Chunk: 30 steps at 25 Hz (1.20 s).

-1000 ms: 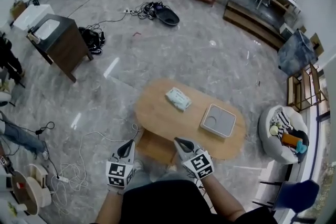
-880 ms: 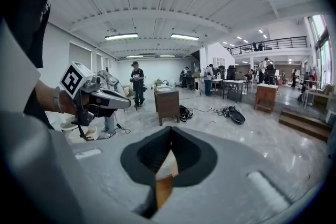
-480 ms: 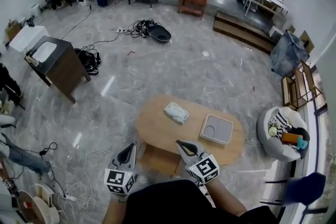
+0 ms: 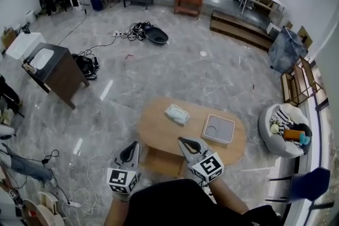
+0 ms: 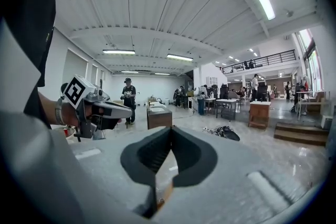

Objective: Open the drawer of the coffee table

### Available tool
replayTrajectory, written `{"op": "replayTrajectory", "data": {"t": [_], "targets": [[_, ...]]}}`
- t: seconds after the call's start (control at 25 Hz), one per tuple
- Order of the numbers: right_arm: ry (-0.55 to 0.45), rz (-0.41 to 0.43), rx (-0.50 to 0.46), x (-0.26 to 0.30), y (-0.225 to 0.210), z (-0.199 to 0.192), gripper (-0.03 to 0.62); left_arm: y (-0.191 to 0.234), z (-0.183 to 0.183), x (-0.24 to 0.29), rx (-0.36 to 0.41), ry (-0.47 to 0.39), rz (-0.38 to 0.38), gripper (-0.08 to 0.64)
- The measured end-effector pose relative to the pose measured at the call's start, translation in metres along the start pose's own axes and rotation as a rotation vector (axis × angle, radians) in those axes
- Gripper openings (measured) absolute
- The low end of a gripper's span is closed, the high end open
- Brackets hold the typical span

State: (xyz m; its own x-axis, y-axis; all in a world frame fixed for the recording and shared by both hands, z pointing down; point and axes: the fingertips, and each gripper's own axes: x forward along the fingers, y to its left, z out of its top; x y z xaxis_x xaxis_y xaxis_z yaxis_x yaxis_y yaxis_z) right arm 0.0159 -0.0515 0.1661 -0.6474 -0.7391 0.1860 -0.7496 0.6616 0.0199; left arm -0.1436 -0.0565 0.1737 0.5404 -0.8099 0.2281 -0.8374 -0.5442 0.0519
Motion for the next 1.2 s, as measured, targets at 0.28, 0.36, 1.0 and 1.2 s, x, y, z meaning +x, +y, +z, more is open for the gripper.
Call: {"op": "replayTrajectory", "data": {"t": [0.28, 0.36, 1.0, 1.2], "targets": [[0.017, 0.001, -0.002, 0.006, 0.004, 0.002, -0.003, 0.01, 0.003, 0.0, -0.007, -0.001, -0.001, 0.015], [0.025, -0.005, -0.005, 0.006, 0.004, 0.001, -0.003, 0.01, 0.002, -0.002, -0.009, 0.0, -0.001, 0.015], [0.041, -0.025, -0.01, -0.023, 0.012, -0.01, -0.003, -0.004, -0.003, -0.02, 0.003, 0.004, 0.019, 0.015], [0.041, -0.021, -0.015, -0.029, 0.011, -0.007, -0.003, -0.009, 0.002, -0.022, 0.003, -0.001, 0.02, 0.015]]}}
